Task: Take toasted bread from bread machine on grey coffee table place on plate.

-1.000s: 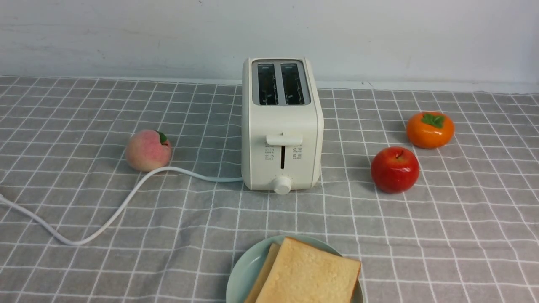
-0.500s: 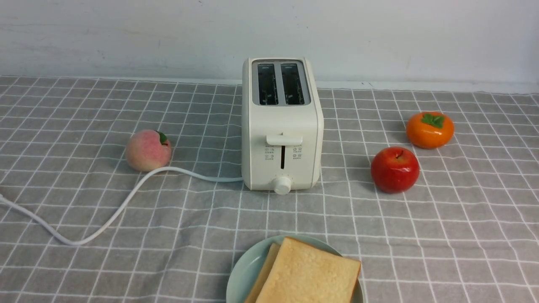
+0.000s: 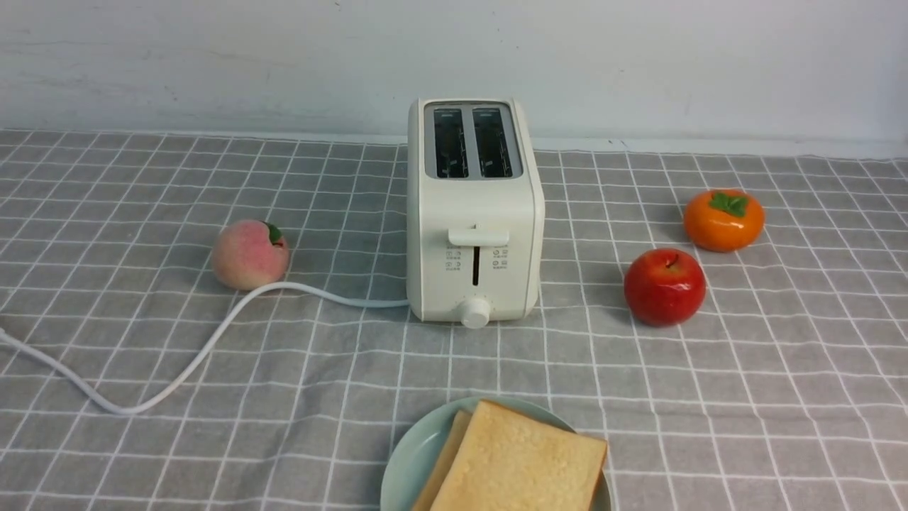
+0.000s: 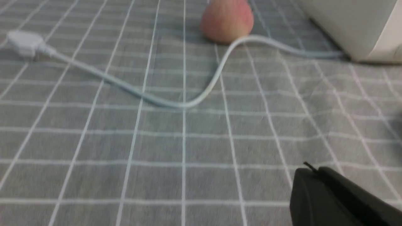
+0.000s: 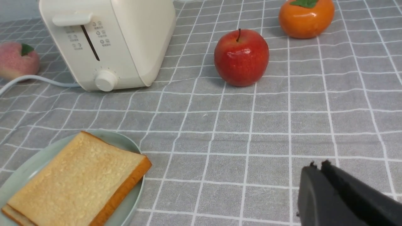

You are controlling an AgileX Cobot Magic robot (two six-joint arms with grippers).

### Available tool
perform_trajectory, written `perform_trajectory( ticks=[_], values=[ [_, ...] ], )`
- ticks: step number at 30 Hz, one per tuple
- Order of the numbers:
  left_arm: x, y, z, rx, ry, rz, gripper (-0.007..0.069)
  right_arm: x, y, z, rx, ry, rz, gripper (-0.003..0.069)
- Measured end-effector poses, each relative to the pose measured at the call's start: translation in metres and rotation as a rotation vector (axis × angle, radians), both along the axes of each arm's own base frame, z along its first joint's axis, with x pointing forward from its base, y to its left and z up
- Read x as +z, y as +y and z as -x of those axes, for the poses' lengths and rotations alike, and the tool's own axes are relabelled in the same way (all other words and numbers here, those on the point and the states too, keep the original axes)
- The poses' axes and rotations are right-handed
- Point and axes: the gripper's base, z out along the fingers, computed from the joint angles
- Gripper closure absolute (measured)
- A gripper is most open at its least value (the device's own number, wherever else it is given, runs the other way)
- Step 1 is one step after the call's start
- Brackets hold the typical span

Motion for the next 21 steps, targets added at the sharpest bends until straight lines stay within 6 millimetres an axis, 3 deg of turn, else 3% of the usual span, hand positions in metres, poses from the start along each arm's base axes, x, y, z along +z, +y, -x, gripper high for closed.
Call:
perform_trajectory(
  ticks=[21],
  values=[
    [-0.0005, 0.0005, 0.0001, 0.002, 0.005, -0.011, 0.062, 0.0, 0.0, 0.0, -0.001, 0.001, -0.003, 0.0626]
  ],
)
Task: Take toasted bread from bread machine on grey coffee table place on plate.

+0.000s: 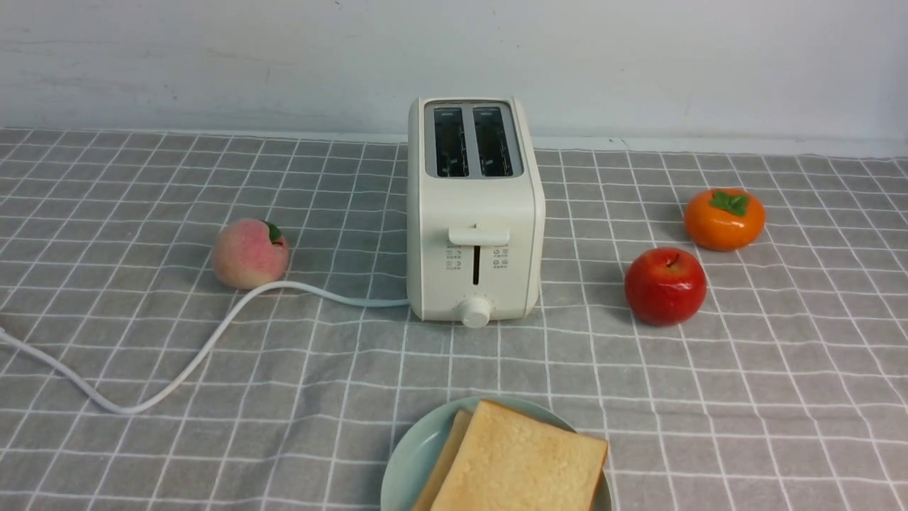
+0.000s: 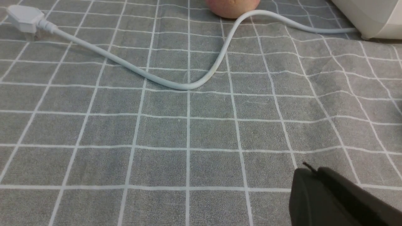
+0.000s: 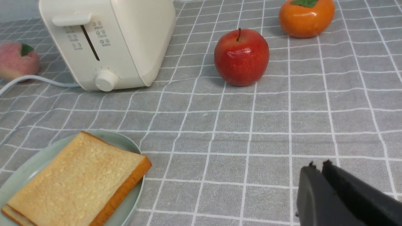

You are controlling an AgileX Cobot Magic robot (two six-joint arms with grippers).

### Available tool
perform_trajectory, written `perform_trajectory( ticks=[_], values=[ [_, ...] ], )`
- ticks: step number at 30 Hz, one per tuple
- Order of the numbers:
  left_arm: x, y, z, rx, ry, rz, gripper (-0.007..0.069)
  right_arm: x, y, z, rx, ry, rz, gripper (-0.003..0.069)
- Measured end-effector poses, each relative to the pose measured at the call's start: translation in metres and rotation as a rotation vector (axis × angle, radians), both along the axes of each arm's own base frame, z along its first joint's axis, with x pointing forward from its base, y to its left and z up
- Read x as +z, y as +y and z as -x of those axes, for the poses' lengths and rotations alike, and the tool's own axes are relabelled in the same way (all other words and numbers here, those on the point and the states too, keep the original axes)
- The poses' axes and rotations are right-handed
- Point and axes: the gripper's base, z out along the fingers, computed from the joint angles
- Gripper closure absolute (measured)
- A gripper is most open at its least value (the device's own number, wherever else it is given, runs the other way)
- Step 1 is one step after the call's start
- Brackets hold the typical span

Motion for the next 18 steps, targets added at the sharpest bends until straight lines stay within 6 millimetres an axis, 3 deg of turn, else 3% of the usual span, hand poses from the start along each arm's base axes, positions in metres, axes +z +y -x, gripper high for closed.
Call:
perform_trajectory(
  ticks=[11, 18],
  values=[
    [0.0, 0.0, 0.0, 0.0, 0.0, 0.0, 0.0611, 0.0, -0.015, -0.001, -0.214, -0.005, 0.003, 0.0615],
    [0.0, 0.0, 0.0, 0.0, 0.0, 0.0, 0.0606, -0.005, -0.024, 0.0, -0.303, -0.029, 0.125, 0.0608]
  ],
)
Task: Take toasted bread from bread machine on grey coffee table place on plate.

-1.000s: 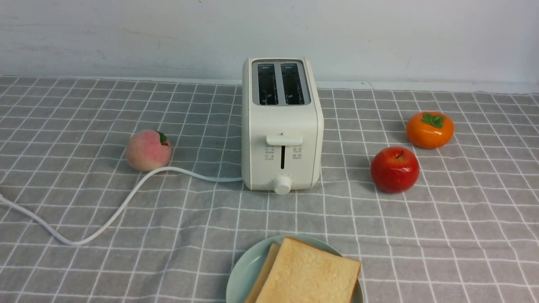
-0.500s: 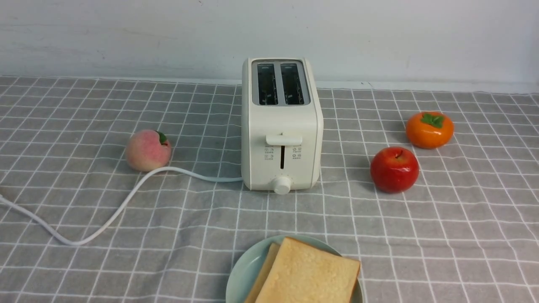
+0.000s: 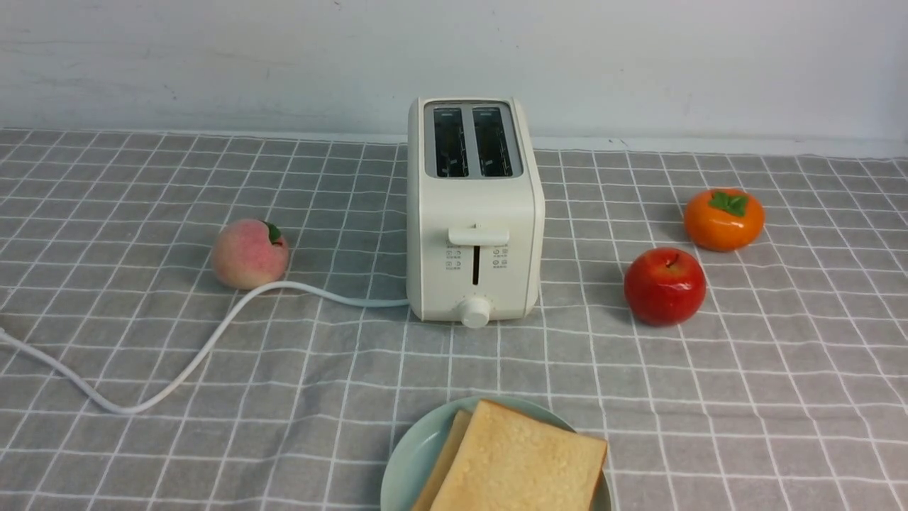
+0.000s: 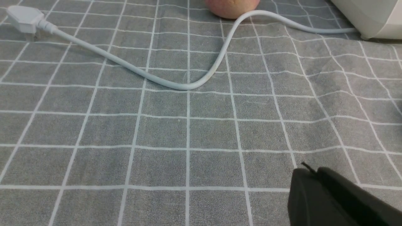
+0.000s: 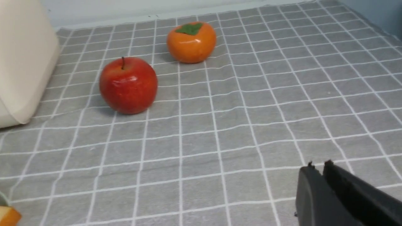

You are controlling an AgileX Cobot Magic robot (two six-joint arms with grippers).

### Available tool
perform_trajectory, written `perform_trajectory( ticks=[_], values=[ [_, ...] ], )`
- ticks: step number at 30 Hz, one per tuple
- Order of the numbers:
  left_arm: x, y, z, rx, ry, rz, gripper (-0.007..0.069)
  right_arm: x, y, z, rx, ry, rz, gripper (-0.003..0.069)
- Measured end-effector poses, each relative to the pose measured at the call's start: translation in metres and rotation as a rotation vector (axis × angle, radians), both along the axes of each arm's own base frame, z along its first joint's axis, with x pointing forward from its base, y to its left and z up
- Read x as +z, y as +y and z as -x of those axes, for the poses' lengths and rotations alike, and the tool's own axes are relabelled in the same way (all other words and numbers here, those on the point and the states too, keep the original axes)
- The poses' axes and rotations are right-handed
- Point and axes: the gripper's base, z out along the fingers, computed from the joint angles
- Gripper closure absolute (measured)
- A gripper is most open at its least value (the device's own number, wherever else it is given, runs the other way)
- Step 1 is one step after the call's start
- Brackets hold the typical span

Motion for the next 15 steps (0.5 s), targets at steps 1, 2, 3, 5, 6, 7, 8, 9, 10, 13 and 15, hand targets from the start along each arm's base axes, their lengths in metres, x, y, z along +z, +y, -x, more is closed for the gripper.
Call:
perform_trajectory(
  ticks=[1, 2, 3, 5, 6, 7, 8, 9, 10, 13, 15],
  values=[
    [0.0, 0.0, 0.0, 0.0, 0.0, 0.0, 0.0606, -0.004, -0.001, 0.001, -0.006, 0.002, 0.0, 0.0608],
    [0.0, 0.0, 0.0, 0.0, 0.0, 0.0, 0.0606, -0.008, -0.001, 0.002, -0.014, 0.003, -0.005, 0.0607],
    [0.0, 0.0, 0.0, 0.0, 0.0, 0.0, 0.0605, -0.016, -0.002, 0.004, -0.021, 0.009, -0.011, 0.0606],
    [0.0, 0.0, 0.0, 0.0, 0.0, 0.0, 0.0604, -0.026, -0.002, 0.007, -0.021, 0.025, -0.01, 0.0605],
    [0.0, 0.0, 0.0, 0.0, 0.0, 0.0, 0.0603, -0.031, -0.001, 0.008, -0.015, 0.032, -0.005, 0.0605],
    [0.0, 0.0, 0.0, 0.0, 0.0, 0.0, 0.0601, -0.04, 0.0, 0.009, -0.001, 0.049, 0.003, 0.0605],
    [0.0, 0.0, 0.0, 0.0, 0.0, 0.0, 0.0601, -0.044, 0.0, 0.01, 0.004, 0.059, 0.006, 0.0605],
    [0.0, 0.0, 0.0, 0.0, 0.001, 0.0, 0.0598, -0.05, 0.002, 0.011, 0.03, 0.062, 0.015, 0.0605],
    [0.0, 0.0, 0.0, 0.0, 0.001, 0.0, 0.0596, -0.048, 0.004, 0.013, 0.061, 0.04, 0.034, 0.0603],
    [0.0, 0.0, 0.0, 0.0, 0.001, 0.0, 0.0594, -0.048, 0.011, 0.015, 0.161, 0.016, 0.119, 0.0598],
    [0.0, 0.0, 0.0, 0.0, 0.001, 0.0, 0.0593, -0.048, 0.014, 0.015, 0.198, 0.016, 0.125, 0.0596]
  ],
)
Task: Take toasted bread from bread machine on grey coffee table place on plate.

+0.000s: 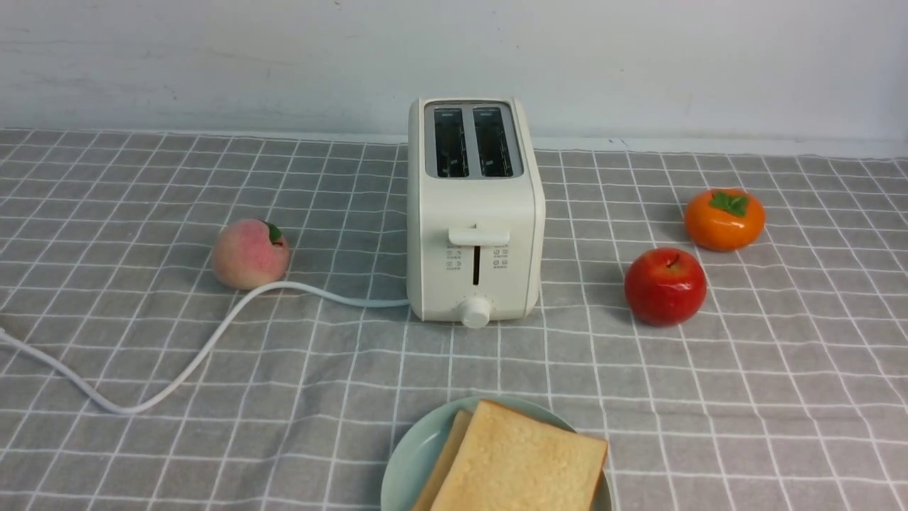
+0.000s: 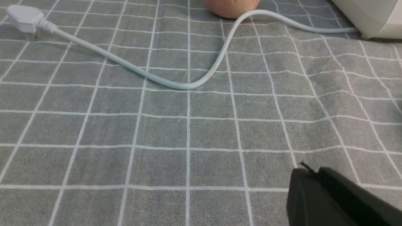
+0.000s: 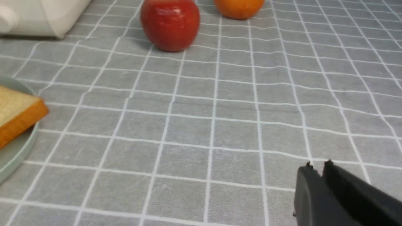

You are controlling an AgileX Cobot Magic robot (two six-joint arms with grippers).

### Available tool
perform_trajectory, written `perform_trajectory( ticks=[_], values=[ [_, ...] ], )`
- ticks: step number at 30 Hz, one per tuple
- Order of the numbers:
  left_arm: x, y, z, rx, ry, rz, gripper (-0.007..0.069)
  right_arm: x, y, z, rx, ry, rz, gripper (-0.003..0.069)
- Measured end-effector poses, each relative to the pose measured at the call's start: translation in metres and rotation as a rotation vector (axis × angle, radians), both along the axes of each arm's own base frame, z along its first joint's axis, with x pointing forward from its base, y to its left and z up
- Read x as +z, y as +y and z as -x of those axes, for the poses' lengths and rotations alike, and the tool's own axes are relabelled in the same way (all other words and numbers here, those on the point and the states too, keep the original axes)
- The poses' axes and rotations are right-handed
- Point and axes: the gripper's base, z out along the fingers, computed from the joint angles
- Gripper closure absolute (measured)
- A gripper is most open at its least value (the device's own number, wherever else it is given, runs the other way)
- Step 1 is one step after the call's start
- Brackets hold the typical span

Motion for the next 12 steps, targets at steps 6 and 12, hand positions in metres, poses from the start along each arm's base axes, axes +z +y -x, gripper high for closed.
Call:
perform_trajectory(
  ticks=[6, 12],
  values=[
    [0.0, 0.0, 0.0, 0.0, 0.0, 0.0, 0.0589, 0.0, 0.001, 0.0001, 0.001, 0.003, -0.029, 0.0594],
    [0.0, 0.0, 0.0, 0.0, 0.0, 0.0, 0.0587, 0.0001, -0.0003, 0.0, -0.027, 0.003, -0.046, 0.0587]
  ],
)
